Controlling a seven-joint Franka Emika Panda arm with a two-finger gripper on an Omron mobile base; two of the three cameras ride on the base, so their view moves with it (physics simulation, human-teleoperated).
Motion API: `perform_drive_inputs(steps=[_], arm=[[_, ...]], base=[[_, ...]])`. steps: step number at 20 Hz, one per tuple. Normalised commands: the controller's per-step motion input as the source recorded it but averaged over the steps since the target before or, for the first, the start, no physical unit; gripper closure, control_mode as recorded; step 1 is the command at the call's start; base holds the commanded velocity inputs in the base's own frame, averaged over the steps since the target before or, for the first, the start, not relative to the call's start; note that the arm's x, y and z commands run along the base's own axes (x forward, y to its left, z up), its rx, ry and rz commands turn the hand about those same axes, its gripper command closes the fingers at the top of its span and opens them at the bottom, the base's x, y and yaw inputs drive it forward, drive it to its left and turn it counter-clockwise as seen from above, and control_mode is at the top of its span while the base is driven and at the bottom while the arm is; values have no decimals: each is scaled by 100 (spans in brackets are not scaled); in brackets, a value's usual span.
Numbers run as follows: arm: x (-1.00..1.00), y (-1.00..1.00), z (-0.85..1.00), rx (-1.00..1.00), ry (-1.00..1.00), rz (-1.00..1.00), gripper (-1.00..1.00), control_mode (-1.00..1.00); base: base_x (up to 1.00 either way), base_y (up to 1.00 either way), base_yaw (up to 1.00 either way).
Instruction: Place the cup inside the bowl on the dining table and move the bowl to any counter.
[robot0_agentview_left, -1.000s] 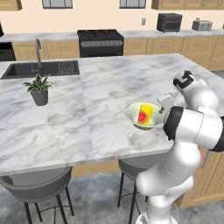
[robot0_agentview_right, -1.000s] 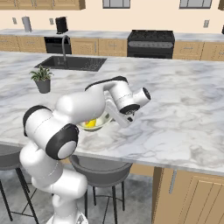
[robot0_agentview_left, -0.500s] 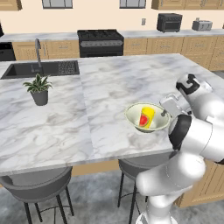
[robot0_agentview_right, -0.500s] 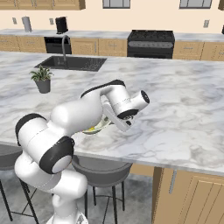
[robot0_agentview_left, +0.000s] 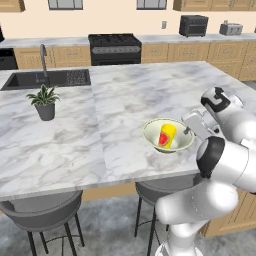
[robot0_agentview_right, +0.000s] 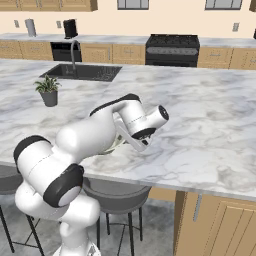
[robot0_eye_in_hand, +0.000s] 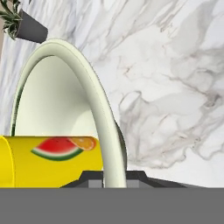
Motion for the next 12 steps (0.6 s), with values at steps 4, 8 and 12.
perform_drive_inputs(steps=[4,8,12], arm=[[0,0,0,0,0,0,100,-100],[0,0,0,0,0,0,100,-100],[0,0,0,0,0,0,100,100]], base=[[0,0,0],[0,0,0],[0,0,0]])
